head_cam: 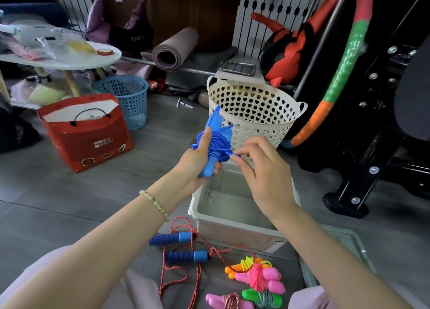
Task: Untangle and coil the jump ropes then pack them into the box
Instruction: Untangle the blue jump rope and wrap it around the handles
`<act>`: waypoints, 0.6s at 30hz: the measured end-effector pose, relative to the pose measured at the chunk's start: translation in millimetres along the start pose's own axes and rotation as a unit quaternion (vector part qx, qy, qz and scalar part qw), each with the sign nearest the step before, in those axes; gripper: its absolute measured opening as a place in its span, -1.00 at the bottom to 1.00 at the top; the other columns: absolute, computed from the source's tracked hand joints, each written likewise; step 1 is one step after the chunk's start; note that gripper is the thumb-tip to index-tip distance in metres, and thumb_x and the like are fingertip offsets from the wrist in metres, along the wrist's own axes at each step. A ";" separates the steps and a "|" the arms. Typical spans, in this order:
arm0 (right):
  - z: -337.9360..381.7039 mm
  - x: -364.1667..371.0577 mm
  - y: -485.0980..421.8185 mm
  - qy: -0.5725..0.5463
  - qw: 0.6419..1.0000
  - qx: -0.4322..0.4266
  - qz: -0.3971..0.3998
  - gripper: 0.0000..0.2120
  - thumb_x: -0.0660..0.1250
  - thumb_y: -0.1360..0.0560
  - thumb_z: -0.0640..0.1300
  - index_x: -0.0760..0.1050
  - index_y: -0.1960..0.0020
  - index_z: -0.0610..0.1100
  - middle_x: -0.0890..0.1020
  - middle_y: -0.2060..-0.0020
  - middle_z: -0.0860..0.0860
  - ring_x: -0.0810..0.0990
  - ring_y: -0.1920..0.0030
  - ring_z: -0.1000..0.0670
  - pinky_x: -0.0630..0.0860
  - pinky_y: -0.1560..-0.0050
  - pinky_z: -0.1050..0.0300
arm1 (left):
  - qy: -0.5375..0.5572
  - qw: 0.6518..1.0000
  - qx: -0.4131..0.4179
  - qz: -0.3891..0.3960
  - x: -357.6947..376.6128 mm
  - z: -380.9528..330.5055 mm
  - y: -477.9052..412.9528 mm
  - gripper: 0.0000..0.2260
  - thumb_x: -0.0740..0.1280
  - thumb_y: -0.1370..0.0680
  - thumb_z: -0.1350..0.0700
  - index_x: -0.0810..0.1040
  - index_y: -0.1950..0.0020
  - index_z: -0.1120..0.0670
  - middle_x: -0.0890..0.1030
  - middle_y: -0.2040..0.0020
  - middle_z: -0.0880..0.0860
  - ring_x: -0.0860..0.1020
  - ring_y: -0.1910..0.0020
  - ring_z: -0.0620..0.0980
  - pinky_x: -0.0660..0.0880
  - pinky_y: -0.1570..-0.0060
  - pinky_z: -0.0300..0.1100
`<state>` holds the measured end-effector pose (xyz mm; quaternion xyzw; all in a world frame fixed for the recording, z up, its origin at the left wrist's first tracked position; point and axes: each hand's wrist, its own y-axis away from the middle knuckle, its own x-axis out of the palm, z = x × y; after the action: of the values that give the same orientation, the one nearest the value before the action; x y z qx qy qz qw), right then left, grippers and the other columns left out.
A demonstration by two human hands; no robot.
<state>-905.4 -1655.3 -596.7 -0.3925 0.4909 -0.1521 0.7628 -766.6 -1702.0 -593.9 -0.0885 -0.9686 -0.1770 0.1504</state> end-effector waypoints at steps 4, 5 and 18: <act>-3.6 -1.1 -1.1 -0.202 0.961 0.146 0.121 -0.93 0.27 -0.55 -0.18 0.46 0.11 -0.13 0.50 0.13 0.06 0.47 0.14 0.16 0.40 0.18 0.39 | 0.042 0.999 -0.010 -0.010 -7.0 -1.2 -5.4 -0.51 0.13 -0.56 -0.26 0.49 -0.08 0.16 0.44 0.41 0.02 0.33 0.62 -0.14 0.31 0.62 -0.34; -4.2 -2.2 -1.3 -0.216 0.953 0.155 0.145 -0.92 0.25 -0.56 -0.19 0.45 0.11 -0.11 0.51 0.12 0.06 0.47 0.14 0.18 0.37 0.17 0.43 | 0.059 0.998 -0.018 -0.010 -7.9 -1.6 -6.5 -0.52 0.14 -0.56 -0.26 0.49 -0.08 0.15 0.42 0.37 0.03 0.33 0.62 -0.14 0.30 0.63 -0.35; -5.4 -17.5 -10.2 -0.500 0.799 0.327 0.070 -0.91 0.26 -0.54 -0.21 0.44 0.14 -0.11 0.69 0.30 0.04 0.61 0.25 0.14 0.47 0.26 0.31 | -0.083 0.994 0.057 0.042 0.8 -5.3 3.9 -0.53 0.12 -0.57 -0.23 0.44 0.02 0.20 0.38 0.44 0.04 0.31 0.57 -0.09 0.27 0.59 -0.32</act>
<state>-916.8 -1653.4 -579.2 -0.1056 -0.0117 -0.0322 0.9938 -765.0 -1700.3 -587.6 -0.1351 -0.9816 -0.1069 0.0818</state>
